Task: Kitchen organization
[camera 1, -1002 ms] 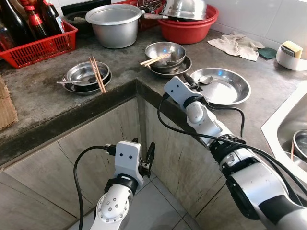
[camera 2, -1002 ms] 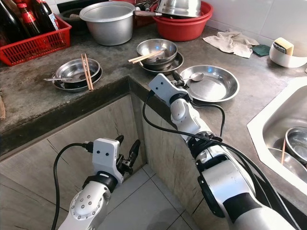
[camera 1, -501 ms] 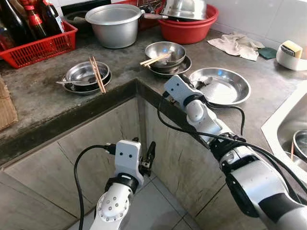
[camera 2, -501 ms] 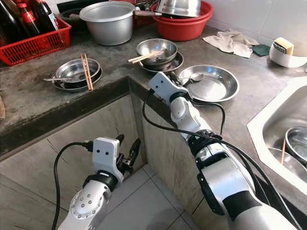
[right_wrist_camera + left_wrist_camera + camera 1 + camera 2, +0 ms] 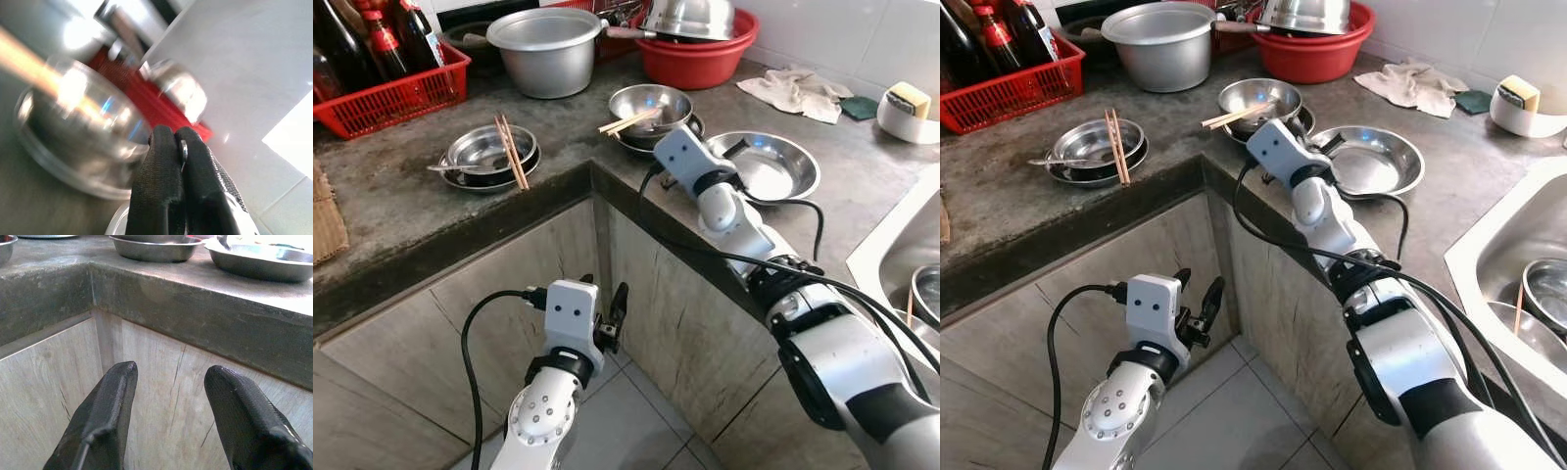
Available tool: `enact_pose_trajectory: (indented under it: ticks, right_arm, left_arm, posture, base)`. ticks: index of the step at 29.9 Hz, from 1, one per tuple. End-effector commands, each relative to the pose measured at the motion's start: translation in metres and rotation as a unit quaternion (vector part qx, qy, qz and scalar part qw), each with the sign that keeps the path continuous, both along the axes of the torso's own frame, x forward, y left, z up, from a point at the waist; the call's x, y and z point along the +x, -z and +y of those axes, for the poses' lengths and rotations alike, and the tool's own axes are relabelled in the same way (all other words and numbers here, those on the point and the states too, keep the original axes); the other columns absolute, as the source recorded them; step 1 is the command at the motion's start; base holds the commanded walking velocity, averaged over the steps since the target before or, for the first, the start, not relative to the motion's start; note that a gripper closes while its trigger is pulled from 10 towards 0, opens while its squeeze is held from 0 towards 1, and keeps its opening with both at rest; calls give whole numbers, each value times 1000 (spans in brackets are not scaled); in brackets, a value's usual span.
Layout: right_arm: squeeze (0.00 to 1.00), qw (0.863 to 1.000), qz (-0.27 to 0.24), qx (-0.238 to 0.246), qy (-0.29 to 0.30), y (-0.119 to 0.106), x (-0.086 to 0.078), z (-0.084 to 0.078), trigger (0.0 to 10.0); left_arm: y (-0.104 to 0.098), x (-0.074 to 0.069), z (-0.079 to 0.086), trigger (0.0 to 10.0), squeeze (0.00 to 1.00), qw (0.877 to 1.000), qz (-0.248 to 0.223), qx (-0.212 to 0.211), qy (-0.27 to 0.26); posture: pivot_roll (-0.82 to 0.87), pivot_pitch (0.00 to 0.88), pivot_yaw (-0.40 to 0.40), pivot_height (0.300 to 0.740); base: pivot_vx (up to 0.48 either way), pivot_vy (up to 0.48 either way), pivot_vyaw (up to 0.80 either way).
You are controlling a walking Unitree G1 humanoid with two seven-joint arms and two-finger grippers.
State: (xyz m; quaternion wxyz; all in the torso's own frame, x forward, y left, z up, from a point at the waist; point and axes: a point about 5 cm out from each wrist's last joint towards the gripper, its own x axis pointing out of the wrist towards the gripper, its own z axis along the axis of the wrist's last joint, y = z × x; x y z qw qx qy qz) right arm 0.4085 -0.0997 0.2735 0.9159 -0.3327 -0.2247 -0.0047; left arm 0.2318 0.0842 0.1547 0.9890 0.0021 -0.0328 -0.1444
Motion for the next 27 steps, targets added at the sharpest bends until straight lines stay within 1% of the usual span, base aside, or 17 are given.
enact_pose_trajectory:
  ticks: [1,3,4,5,6,7,9,11,13,14,16,17,18,22,24,25,27]
  right_arm:
    - [0,998,-50,47,-16,-21,-6,-3,0]
    - [0,993,-67,97,-30,-29,-12,-8,0]
    - [0,987,-81,129,-43,-33,-18,-11,0]
    - [0,987,-81,129,-43,-33,-18,-11,0]
    - [0,980,-99,165,-61,-37,-28,-15,0]
    - [0,980,-99,165,-61,-37,-28,-15,0]
    - [0,975,-112,180,-71,-39,-36,-18,0]
    - [0,965,-124,210,-92,-40,-52,-21,0]
    - [0,956,-113,244,-117,-33,-71,-25,0]
    - [0,956,-113,244,-117,-33,-71,-25,0]
    - [0,955,-103,251,-118,-26,-78,-27,0]
    - [0,955,-97,255,-113,-21,-83,-29,0]
    - [0,955,-89,262,-107,-16,-89,-32,0]
    - [0,956,-71,271,-88,-6,-100,-36,0]
    - [0,956,-67,274,-85,-5,-101,-37,0]
    - [0,956,-54,276,-78,-1,-107,-37,0]
    - [0,957,-47,278,-75,0,-110,-38,0]
  left_arm:
    - [2,1,0,10000,0,1000,2,2,0]
    - [1,2,0,10000,0,1000,0,3,0]
    - [1,4,1,10000,0,1000,-1,3,0]
    - [1,4,1,10000,0,1000,-1,3,0]
    - [0,5,0,10000,0,1000,-4,1,0]
    - [0,5,0,10000,0,1000,-4,1,0]
    - [0,6,0,10000,0,1000,-5,1,1]
    - [-2,8,1,10000,0,1000,-8,-2,2]
    - [-3,10,1,10000,0,1000,-11,-5,3]
    - [-3,10,1,10000,0,1000,-11,-5,3]
    - [-3,12,1,10000,0,1000,-12,-6,4]
    - [-4,13,0,10000,0,1000,-16,-6,10]
    - [-5,15,-1,10000,0,1000,-20,-7,17]
    - [-6,19,-2,10000,0,999,-22,-7,23]
    - [-6,20,-1,10000,0,999,-23,-5,23]
    - [-7,23,-1,10000,0,999,-25,-6,22]
    - [-7,24,0,10000,0,999,-26,-8,21]
  posture:
    - [117,125,-18,740]
    - [116,119,-18,740]
    - [115,111,-13,740]
    - [115,111,-13,740]
    - [111,106,-10,740]
    - [111,106,-10,740]
    - [110,98,-7,740]
    - [101,86,1,740]
    - [94,73,7,740]
    - [94,73,7,740]
    - [88,64,13,740]
    - [82,56,19,740]
    - [77,50,27,740]
    - [70,38,34,740]
    - [69,38,34,740]
    - [70,30,35,740]
    - [71,29,35,740]
  base:
    - [0,0,0]
    - [0,0,0]
    - [0,0,0]
    - [0,0,0]
    - [0,0,0]
    - [0,0,0]
    - [0,0,0]
    - [0,0,0]
    - [0,0,0]
    - [0,0,0]
    - [0,0,0]
    - [0,0,-800]
    - [0,480,-800]
    - [0,480,-800]
    - [0,480,-800]
    - [0,480,-800]
    - [0,480,-800]
